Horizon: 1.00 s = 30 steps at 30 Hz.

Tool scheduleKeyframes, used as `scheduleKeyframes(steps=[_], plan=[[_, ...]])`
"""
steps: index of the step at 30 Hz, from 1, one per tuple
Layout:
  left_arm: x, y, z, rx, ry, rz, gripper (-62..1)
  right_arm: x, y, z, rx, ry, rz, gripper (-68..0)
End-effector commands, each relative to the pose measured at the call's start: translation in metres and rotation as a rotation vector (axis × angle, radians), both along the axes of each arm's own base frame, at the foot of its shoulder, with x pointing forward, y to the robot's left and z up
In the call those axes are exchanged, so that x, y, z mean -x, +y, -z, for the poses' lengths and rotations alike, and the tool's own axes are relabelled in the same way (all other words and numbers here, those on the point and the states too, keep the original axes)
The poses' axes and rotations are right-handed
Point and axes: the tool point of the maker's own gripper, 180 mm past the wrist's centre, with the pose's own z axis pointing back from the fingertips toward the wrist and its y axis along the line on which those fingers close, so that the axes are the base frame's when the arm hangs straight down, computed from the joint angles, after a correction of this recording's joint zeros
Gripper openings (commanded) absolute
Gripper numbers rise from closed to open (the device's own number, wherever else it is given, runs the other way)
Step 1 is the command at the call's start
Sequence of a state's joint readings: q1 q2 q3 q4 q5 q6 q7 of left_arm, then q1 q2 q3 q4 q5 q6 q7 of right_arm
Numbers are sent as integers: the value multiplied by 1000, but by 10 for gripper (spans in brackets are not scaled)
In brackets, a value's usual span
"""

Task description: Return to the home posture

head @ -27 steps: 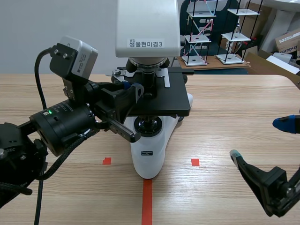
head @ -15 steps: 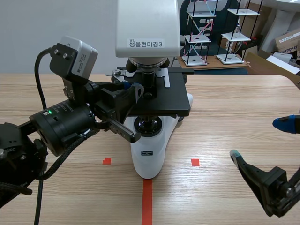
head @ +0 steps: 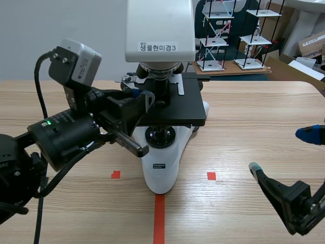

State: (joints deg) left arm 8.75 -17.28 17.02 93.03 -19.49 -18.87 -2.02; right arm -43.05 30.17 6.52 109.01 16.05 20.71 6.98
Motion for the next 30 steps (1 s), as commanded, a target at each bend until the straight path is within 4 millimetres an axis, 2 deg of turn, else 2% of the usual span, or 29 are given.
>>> scheduleKeyframes(steps=[1,4,9,18,20,23,24,26,30], plan=[[3,7,-20,20,-55,-21,-594,-4,2,-11,-12,-35,-8,-56],[8,20,-19,-38,-72,-56,-594,-4,2,-11,-12,-35,-8,-56],[23,45,-2,-119,-52,-114,-594,-4,2,-11,-12,-35,-8,-56],[79,96,18,-112,-7,-177,-580,-4,2,-11,-12,-35,-8,-56],[95,98,22,-138,-3,-149,-488,-4,2,-11,-12,-35,-8,-56],[115,101,27,-181,5,-131,-274,-4,2,-11,-12,-35,-8,-56],[120,102,27,-186,3,-126,-235,-4,2,-11,-12,-35,-8,-56],[129,106,20,-173,-10,-138,-201,-4,2,-11,-12,-35,-8,-56],[140,115,-5,-139,-81,-167,-141,-4,2,-11,-12,-35,-8,-56]])
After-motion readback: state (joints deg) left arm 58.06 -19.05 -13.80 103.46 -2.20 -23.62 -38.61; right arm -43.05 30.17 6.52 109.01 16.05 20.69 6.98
